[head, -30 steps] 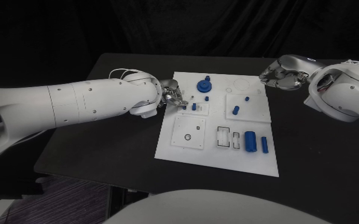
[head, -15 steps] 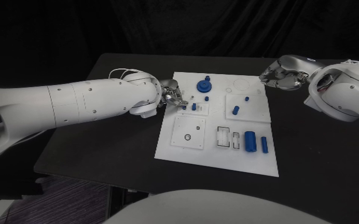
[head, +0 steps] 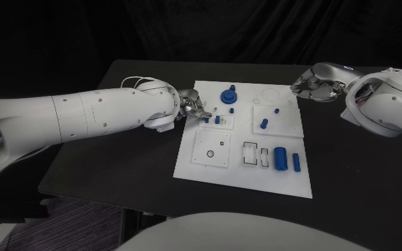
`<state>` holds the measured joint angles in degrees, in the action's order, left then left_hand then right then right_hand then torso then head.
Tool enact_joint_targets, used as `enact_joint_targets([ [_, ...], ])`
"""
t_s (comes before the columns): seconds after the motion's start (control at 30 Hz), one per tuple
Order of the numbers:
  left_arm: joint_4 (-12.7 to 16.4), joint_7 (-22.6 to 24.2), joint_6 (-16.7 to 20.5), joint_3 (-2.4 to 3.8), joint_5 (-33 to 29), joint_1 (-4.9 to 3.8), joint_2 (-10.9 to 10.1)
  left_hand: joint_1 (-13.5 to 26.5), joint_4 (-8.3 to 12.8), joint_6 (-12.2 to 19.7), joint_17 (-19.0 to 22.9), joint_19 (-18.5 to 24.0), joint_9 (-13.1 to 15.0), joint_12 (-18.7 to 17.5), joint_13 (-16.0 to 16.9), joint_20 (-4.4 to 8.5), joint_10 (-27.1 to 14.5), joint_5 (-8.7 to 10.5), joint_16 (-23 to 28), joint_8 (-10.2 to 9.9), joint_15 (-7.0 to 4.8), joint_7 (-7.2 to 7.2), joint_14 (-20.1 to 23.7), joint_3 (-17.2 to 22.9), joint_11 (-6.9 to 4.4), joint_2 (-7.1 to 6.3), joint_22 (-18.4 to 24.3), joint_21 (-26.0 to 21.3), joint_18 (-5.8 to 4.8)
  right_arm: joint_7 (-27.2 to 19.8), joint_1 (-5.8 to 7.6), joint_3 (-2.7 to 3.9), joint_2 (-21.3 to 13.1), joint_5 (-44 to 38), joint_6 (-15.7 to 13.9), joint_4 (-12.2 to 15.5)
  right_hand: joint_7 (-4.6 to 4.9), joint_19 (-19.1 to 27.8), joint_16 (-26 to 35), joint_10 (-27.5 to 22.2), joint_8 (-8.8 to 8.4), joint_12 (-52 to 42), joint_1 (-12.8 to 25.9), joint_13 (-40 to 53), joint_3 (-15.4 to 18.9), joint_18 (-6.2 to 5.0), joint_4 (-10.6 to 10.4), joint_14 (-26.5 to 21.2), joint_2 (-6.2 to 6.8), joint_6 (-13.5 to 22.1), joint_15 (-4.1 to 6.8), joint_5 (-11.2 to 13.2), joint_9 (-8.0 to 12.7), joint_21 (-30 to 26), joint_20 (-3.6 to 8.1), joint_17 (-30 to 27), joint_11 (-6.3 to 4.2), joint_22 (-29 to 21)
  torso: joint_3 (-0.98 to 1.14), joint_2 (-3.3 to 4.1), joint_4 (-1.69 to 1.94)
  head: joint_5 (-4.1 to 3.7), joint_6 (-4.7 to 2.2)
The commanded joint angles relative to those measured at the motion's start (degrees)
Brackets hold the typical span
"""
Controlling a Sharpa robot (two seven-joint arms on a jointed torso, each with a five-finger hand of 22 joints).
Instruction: Assemble the parts on the task board
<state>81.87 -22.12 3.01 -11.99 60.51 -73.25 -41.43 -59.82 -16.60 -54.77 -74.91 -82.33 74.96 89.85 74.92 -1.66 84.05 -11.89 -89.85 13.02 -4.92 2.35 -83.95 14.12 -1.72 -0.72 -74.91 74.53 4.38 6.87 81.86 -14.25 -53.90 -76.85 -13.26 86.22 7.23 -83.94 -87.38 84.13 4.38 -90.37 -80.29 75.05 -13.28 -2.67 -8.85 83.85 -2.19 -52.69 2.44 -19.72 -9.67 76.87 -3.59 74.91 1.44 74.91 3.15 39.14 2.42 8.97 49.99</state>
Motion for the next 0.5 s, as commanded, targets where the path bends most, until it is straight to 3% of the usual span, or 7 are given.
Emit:
enact_joint_targets([
  [0.03, 0.03, 0.91, -1.74, -0.17, -0.12, 0.35, 0.10, 2.25, -0.08, 0.00, -15.09, 0.23, -0.09, 0.15, 15.08, -0.32, 5.95, 1.13, -0.15, -0.78, 0.56, 0.50, -6.05, -2.12, 0.44, 0.21, -5.89, -0.40, -0.26, 0.63, -0.16, 0.04, -0.01, -0.07, 0.53, -0.04, -0.06, -0.16, 0.25, 5.87, -0.19, 0.37, -0.22, 14.95, -0.45, -0.39, 0.03, 5.31, -0.03, -0.33, -0.36, -0.18, 0.06, -0.21, -0.53, 12.64, 0.39, 11.01, -0.04, 0.01, 0.04, -0.03, 0.01],
  [0.23, -0.34, 0.66, -1.89, -0.17, -0.12, 0.36, 0.14, 7.80, -0.15, 1.22, -15.09, 0.56, -2.61, 0.15, 15.08, -0.82, 5.95, 4.95, -0.15, -3.64, 1.11, 1.23, -6.05, -8.46, 1.10, 1.79, -5.82, -1.29, -0.10, 0.65, -0.19, 0.04, 0.01, -0.07, 0.56, -0.07, -0.02, -0.16, 0.22, 5.87, -0.23, 0.37, -0.18, 14.95, -0.57, -0.39, 0.11, 5.31, 0.02, -0.31, -0.40, -0.23, 0.08, -0.21, -0.55, 12.67, 0.44, 11.02, -0.03, 0.02, 0.03, 0.02, 0.01],
  [0.5, -0.62, 0.23, -2.17, -0.17, -0.12, 0.36, 0.19, 8.93, -0.15, 1.08, -15.09, 0.59, -3.47, 0.15, 15.08, -0.98, 5.95, 6.17, -0.15, -4.21, 1.25, 1.37, -6.05, -10.49, 1.23, 2.56, -5.87, -1.51, -0.06, 0.69, -0.21, 0.04, 0.06, -0.07, 0.70, -0.08, -0.01, -0.16, 0.23, 5.87, -0.25, 0.37, -0.14, 14.95, -0.60, -0.39, 0.13, 5.31, 0.04, -0.29, -0.41, -0.25, 0.09, -0.22, -0.56, 12.66, 0.46, 11.02, 0.00, 0.06, 0.03, 0.11, 0.01],
])
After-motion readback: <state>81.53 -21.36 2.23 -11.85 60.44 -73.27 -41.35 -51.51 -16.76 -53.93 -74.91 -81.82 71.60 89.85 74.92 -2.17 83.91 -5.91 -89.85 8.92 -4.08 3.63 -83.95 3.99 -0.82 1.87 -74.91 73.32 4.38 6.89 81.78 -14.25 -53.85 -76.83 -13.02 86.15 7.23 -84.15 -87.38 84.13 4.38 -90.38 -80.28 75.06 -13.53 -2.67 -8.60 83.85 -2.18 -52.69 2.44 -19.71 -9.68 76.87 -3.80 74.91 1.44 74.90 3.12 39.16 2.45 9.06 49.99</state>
